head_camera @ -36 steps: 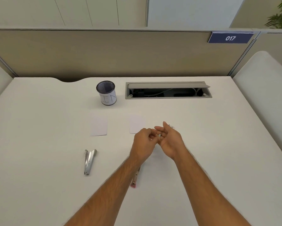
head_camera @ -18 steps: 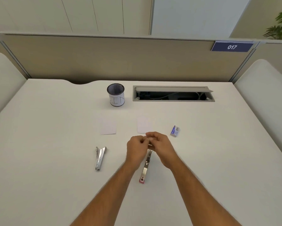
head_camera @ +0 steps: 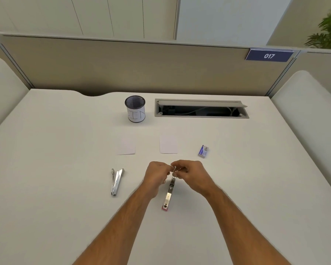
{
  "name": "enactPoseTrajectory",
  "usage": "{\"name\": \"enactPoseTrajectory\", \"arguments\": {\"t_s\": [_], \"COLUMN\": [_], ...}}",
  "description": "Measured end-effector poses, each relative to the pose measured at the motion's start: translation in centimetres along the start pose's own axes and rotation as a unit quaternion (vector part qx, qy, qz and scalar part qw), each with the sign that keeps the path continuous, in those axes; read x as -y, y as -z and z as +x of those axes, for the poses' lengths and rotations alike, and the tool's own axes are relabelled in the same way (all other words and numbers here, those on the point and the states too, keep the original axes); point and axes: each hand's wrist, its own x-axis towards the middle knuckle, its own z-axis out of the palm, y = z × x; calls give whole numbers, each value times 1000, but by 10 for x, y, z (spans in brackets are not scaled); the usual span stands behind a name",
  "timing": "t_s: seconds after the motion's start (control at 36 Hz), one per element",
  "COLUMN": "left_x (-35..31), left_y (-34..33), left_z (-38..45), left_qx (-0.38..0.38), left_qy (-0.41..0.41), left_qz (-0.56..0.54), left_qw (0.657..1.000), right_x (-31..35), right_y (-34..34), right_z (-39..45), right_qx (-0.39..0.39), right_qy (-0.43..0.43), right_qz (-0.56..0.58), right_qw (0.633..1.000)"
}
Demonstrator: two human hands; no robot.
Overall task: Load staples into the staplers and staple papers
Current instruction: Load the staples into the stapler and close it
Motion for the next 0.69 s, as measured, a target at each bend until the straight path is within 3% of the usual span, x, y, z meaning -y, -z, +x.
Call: {"name": "enactPoseTrajectory", "arguments": {"t_s": [0.17,0.28,0.33,0.42,0.56,0.69], "left_x": [1,7,13,26,49,58], "left_y": [-2,-5,-6,-7,-10,-15], "left_z": [-4,-4,-4,-7,-7,-5], "left_qx": [53,-17,-84,-117,-85,-53], "left_qy": [3,-22,-61,-101,-116,-145], "left_qz": [6,-11,44,135,257,391], "left_qw": [999,1000,994,979,956,908], "right_x": [-6,-11,-13,-18,-24,-28], "right_y": [4,5,6,6,5,5], "right_z": [-1,-3,-4,-5,-1,4], "right_qx": [-27,-57,-74,-85,-75,-55], "right_qy": [0,-21,-34,-39,-16,-25], "right_qz": [-23,-5,8,-1,-97,-138], "right_qw": [999,998,997,996,992,989]}}
